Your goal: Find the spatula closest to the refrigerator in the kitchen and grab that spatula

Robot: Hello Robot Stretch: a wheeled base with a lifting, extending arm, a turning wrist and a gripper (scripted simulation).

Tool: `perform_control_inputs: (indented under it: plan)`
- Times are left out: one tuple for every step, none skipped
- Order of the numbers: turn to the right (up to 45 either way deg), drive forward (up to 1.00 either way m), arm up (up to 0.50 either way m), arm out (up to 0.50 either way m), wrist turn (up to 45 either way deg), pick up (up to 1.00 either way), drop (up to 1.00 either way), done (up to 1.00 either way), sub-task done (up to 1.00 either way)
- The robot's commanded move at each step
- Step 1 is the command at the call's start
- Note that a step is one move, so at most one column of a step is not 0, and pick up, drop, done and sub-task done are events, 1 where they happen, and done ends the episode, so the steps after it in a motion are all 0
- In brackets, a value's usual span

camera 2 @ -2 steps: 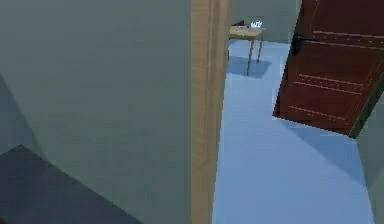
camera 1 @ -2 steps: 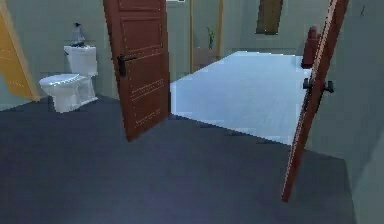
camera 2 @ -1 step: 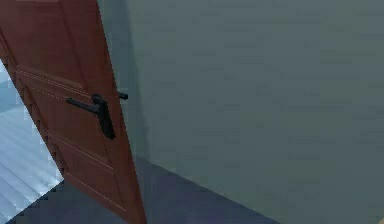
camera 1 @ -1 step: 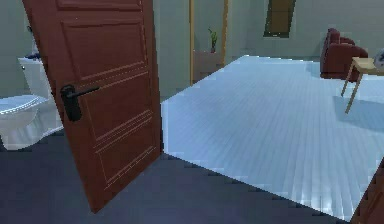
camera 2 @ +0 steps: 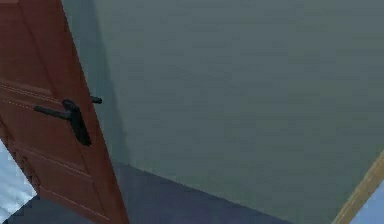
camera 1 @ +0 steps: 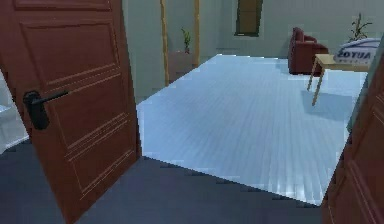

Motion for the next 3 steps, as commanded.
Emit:
perform_control_inputs:
  plan:
    - [0.0, 0.5, 0.0, 0.0, 0.0, 0.0, 0.0, 0.0, 0.0]
    - [0.0, 1.0, 0.0, 0.0, 0.0, 0.0, 0.0, 0.0, 0.0]
    - [0.0, 1.0, 0.0, 0.0, 0.0, 0.0, 0.0, 0.0, 0.0]
